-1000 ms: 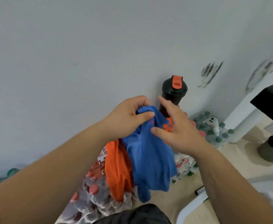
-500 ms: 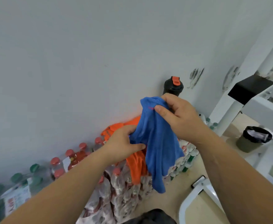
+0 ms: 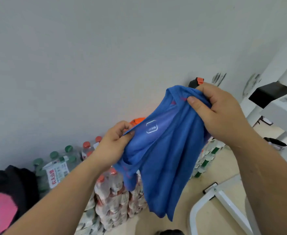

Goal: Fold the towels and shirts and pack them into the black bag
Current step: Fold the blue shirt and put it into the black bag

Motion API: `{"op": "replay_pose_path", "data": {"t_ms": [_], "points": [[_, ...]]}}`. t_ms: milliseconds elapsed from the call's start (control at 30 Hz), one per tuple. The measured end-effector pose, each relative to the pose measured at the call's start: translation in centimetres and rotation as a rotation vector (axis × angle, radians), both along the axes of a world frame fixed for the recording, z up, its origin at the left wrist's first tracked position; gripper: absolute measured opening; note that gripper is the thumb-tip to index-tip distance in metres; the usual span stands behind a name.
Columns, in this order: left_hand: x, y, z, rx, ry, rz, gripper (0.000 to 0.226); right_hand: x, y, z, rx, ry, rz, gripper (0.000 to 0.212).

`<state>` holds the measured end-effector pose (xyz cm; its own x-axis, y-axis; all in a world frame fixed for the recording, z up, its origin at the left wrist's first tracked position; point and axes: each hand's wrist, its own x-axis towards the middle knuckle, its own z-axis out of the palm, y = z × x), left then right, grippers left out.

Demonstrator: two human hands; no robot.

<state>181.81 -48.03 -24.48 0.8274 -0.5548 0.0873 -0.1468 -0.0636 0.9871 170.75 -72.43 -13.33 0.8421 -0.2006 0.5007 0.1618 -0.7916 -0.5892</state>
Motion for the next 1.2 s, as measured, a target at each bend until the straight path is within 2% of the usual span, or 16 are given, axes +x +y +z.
{"op": "replay_pose_path", "data": {"t_ms": [100, 267, 333, 367, 433, 567, 667, 733, 800, 867, 933, 1033, 1100, 1200], "points": [[0.0, 4.2, 0.0, 0.105, 0.017, -0.088, 0.035, 0.8, 0.2, -1.8, -0.028, 0.112, 0.029, 0.022], [-0.3, 11.3, -0.5, 0.789, -0.364, -0.148, 0.065, 3.4, 1.5, -6.2, -0.080, 0.292, 0.155, 0.023], [-0.6, 13.5, -1.5, 1.032, -0.441, -0.153, 0.063, 4.3, 2.6, -7.7, -0.088, 0.358, 0.235, 0.024], [-0.7, 14.5, -2.2, 1.079, -0.449, -0.147, 0.054, 4.8, 3.1, -8.5, -0.094, 0.390, 0.262, 0.025], [-0.9, 16.4, -3.5, 1.040, -0.390, -0.082, 0.034, 5.5, 3.8, -9.8, -0.070, 0.438, 0.302, 0.025], [-1.4, 19.1, -5.9, 0.762, -0.204, 0.083, 0.011, 6.3, 5.0, -11.8, 0.079, 0.506, 0.375, 0.031], [-2.2, 19.9, -7.7, 0.556, -0.003, 0.137, 0.018, 6.5, 5.7, -13.4, 0.141, 0.564, 0.406, 0.041], [-2.9, 19.7, -8.4, 0.415, 0.121, 0.192, 0.022, 6.6, 5.5, -14.6, 0.182, 0.612, 0.396, 0.041], [-3.5, 19.0, -8.7, 0.285, 0.243, 0.293, 0.023, 6.6, 4.9, -15.3, 0.224, 0.712, 0.415, 0.029], [-3.8, 18.2, -9.2, 0.208, 0.365, 0.377, 0.024, 6.8, 3.6, -16.0, 0.211, 0.894, 0.466, 0.011], [-4.0, 17.2, -9.6, 0.201, 0.462, 0.410, 0.027, 7.3, 2.3, -16.9, 0.106, 1.038, 0.516, 0.024], [-3.6, 15.4, -9.4, 0.237, 0.541, 0.440, 0.030, 9.1, 0.6, -17.6, -0.002, 1.097, 0.560, 0.014], [-2.5, 14.4, -8.7, 0.314, 0.524, 0.433, 0.032, 10.8, -0.7, -16.8, -0.009, 1.139, 0.608, 0.023], [0.3, 13.4, -6.0, 0.432, 0.401, 0.401, 0.034, 14.2, -2.9, -14.3, 0.001, 1.147, 0.697, 0.019]]}}
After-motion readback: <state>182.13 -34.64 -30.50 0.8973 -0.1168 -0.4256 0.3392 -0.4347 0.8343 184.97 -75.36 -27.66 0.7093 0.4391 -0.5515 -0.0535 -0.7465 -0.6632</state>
